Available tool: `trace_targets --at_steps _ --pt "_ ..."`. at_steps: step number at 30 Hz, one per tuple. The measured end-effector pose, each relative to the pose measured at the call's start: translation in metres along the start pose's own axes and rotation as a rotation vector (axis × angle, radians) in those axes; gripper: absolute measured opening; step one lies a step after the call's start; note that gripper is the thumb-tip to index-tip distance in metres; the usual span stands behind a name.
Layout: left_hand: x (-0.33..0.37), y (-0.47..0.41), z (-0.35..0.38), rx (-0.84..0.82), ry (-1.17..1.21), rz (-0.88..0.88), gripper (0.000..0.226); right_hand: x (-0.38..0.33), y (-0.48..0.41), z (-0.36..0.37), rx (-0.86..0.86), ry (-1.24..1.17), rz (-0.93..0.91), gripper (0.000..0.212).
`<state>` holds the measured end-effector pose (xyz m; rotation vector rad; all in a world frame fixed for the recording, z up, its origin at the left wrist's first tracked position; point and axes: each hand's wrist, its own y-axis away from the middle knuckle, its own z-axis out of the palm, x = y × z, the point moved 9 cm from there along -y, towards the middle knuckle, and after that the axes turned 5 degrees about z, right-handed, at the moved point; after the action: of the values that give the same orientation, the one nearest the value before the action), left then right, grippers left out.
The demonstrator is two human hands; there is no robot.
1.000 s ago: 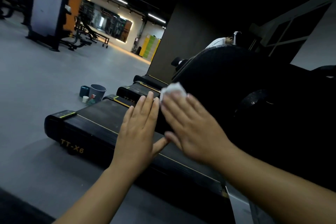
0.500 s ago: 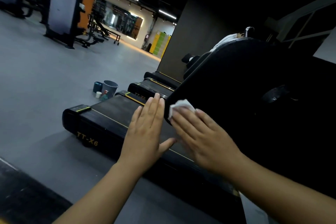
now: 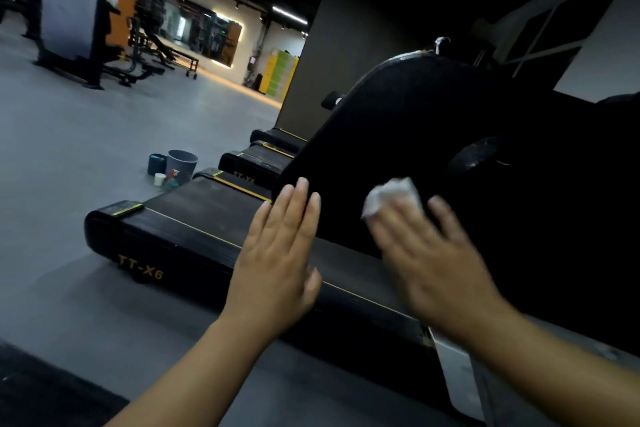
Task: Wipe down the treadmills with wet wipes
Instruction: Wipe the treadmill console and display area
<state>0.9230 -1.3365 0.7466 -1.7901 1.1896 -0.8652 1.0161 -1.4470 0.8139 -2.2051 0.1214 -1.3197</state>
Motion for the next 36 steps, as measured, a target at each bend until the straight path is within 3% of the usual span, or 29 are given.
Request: trace_targets --at_steps 3,7,10,15,18,20,24,26,31,36 --pt "0.028 -0.005 0.010 -0.006 0.053 0.037 0.092 0.031 -0.026 -0.018 0.130 -0.007 0.231 0.061" --pt "0.043 -0.005 0.018 0.028 0.097 0.027 0.094 -0.024 0.024 0.025 -0.011 0.036 -0.102 0.071" --pt "0.046 -0.008 0.022 0.026 0.093 0.009 0.092 0.010 0.075 0.020 -0.024 0.071 -0.174 0.076" --pt "0.079 -0.011 0.029 -0.009 0.080 0.144 0.094 0.062 0.050 0.000 0.155 0.015 0.155 0.065" --pt "0.096 -0.009 0.033 -0.008 0.102 0.172 0.091 0.034 0.083 0.027 0.080 0.042 -0.087 0.071" --pt "0.099 -0.009 0.036 -0.008 0.101 0.165 0.090 0.052 0.119 0.029 0.030 0.075 -0.179 0.073" --pt "0.109 -0.010 0.040 -0.014 0.080 0.196 0.091 0.116 0.109 0.006 0.108 0.073 0.112 0.060" --pt "0.122 -0.008 0.044 -0.017 0.096 0.227 0.093 0.105 0.095 0.004 0.149 -0.002 0.184 0.057" --pt "0.146 -0.004 0.052 -0.049 0.102 0.268 0.092 0.072 0.148 0.031 -0.047 0.052 -0.151 0.074" --pt "0.155 -0.003 0.053 -0.053 0.126 0.261 0.090 0.100 0.113 0.006 0.133 -0.046 0.158 0.061"
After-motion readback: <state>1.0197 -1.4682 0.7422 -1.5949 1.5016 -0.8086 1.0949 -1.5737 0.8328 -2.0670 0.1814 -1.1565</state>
